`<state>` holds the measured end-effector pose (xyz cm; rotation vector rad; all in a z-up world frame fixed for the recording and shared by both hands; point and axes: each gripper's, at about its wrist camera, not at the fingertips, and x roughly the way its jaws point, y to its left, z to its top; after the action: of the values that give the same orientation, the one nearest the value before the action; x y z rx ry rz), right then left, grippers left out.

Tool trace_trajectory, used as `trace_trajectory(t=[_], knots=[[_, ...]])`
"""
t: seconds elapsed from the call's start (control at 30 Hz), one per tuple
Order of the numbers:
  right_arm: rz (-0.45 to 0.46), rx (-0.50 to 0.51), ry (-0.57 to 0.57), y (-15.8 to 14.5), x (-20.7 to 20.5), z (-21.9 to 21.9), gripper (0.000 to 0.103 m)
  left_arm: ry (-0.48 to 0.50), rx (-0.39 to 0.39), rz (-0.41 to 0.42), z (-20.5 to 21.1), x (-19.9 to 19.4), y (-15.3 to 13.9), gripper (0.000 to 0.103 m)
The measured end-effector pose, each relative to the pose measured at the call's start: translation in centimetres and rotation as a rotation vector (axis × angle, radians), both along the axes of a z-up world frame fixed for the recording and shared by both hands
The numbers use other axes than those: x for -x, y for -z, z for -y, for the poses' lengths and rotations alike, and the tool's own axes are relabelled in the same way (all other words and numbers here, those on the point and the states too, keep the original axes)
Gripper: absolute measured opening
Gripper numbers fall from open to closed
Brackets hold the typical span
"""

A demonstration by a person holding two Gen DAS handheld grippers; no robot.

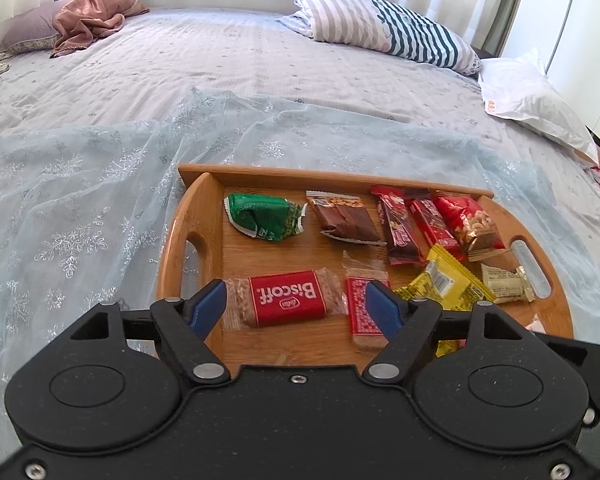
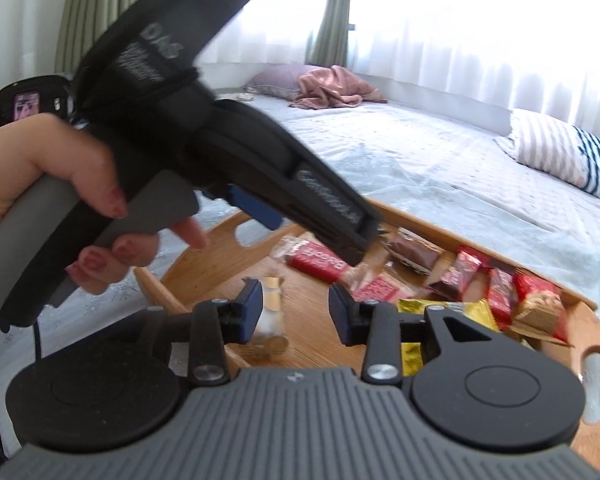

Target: Organize snacks

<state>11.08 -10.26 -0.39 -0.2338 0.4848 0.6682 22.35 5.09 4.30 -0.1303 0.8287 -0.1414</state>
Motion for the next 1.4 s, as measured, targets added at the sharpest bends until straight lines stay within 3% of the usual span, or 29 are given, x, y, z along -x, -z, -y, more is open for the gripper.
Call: trace_trajectory(t=[0.6, 0.9, 1.4], knots=[[-0.042, -0.046, 0.203, 0.3, 0.6, 5.1, 0.066, -0.024, -0.049, 0.065, 1.0, 5.5, -1.4, 0.087], [-0.055, -0.101, 0.303, 0.5, 2.0, 7.7, 0.086, -0.038, -0.071, 0.092, 1.8, 9.6, -1.4, 0.090], [-0.042, -0.158, 0.396, 0.0, 5.1, 9.8, 0.100, -0.059, -0.090, 0.133, 3.2, 14.3, -2.1, 0.093]])
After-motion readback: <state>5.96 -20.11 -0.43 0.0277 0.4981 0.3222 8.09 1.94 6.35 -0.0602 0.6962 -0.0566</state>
